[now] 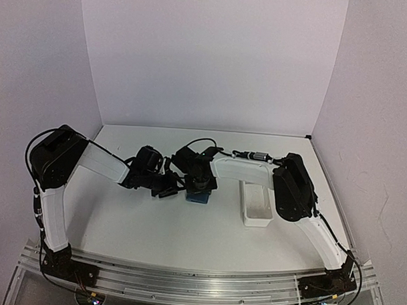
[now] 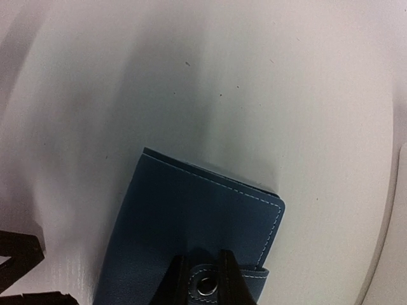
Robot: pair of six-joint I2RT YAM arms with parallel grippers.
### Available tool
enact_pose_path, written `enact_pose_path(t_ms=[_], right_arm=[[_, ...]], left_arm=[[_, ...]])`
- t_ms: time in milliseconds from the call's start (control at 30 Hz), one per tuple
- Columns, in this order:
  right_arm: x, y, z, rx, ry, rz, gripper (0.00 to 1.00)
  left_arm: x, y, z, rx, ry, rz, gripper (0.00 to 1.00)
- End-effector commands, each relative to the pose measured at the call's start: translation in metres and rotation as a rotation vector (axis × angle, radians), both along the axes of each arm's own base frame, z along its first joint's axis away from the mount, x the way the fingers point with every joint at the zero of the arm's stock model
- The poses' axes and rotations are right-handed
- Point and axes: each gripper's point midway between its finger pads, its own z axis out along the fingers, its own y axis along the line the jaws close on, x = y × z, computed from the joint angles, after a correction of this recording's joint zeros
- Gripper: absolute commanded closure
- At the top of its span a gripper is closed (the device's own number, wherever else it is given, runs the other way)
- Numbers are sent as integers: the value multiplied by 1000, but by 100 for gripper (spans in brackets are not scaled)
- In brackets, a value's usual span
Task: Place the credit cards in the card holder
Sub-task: Open the card holder at the center of the board.
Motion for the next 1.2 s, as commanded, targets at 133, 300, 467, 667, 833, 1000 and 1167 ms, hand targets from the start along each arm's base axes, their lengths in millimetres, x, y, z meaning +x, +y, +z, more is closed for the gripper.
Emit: enact_pose_path(t_ms=[133, 300, 467, 667, 833, 1000, 1167], right_arm=[[-5, -10, -4, -35, 8, -10, 100], [-9, 1, -7, 91, 47, 7, 100], [-7, 13, 9, 318, 48, -3, 100], [-8, 16, 29, 527, 63, -25, 100], [-8, 21, 34, 620, 75, -25, 100], [-7, 25, 38, 672, 87, -25, 100], [0, -5, 43, 647, 47, -100, 100]], left_arm=[[-12, -15, -7, -42, -9, -24, 52], [-16, -17, -14, -56, -14, -27, 48], [-21, -19, -28, -65, 21, -36, 40], [-24, -31, -48, -73, 93, -86, 61], [-25, -33, -50, -80, 100, -102, 70], [-23, -30, -52, -73, 111, -90, 98], [-18, -14, -55, -47, 166, -47, 100]])
